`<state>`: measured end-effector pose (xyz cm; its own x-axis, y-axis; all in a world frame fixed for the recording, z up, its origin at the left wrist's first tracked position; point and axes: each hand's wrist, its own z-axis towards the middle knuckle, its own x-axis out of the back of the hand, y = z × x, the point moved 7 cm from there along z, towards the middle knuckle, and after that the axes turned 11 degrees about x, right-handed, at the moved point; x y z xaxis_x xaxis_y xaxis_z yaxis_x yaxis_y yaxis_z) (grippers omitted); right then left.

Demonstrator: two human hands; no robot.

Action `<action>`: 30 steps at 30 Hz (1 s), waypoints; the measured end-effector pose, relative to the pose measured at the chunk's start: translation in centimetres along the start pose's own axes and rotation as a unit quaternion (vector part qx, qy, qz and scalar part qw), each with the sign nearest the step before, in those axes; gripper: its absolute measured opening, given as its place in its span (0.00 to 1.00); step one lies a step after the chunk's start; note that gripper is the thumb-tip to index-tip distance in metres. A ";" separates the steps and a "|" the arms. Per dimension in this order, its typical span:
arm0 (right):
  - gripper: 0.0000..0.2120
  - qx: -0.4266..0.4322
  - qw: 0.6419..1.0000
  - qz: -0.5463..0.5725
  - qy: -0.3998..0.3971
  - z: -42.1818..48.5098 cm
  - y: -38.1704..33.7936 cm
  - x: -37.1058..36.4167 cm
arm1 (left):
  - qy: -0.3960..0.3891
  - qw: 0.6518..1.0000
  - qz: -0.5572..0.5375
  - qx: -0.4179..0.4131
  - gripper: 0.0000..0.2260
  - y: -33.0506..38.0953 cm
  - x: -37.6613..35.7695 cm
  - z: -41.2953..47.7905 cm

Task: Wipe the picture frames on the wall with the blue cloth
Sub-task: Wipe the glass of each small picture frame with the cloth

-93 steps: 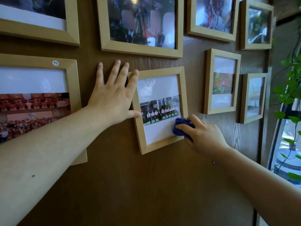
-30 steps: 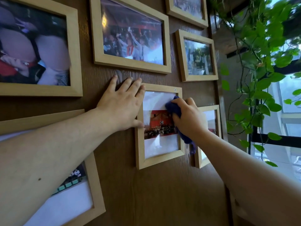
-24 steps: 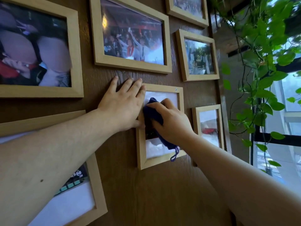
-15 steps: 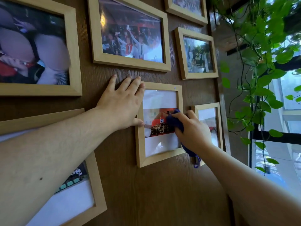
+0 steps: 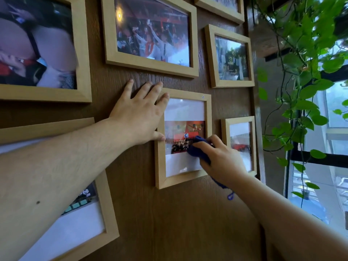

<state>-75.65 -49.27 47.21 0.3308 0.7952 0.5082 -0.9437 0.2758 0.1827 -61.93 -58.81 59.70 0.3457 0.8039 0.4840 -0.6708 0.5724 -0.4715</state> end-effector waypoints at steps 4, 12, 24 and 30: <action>0.19 0.042 0.999 0.001 -0.030 -0.5 -2.6 -0.9 | 0.001 1.000 -0.006 0.002 0.48 0.0 0.0 0.1; 0.20 0.112 0.991 0.006 -0.066 -0.2 -6.7 -1.2 | 0.006 1.000 -0.009 0.010 0.48 0.1 0.1 -0.2; 0.18 -0.022 0.972 -0.150 -0.179 -3.7 -0.3 -0.3 | 0.009 1.000 -0.016 0.009 0.47 0.5 0.1 -0.3; 0.18 -0.083 0.975 -0.153 -0.140 -5.6 3.2 2.5 | 0.053 0.995 -0.052 -0.071 0.41 2.3 1.8 -1.0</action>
<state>-77.88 -43.39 44.34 0.5627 0.4903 0.6655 -0.7813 0.5784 0.2346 -62.20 -55.84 58.72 0.4817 0.7468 0.4584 -0.5300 0.6649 -0.5263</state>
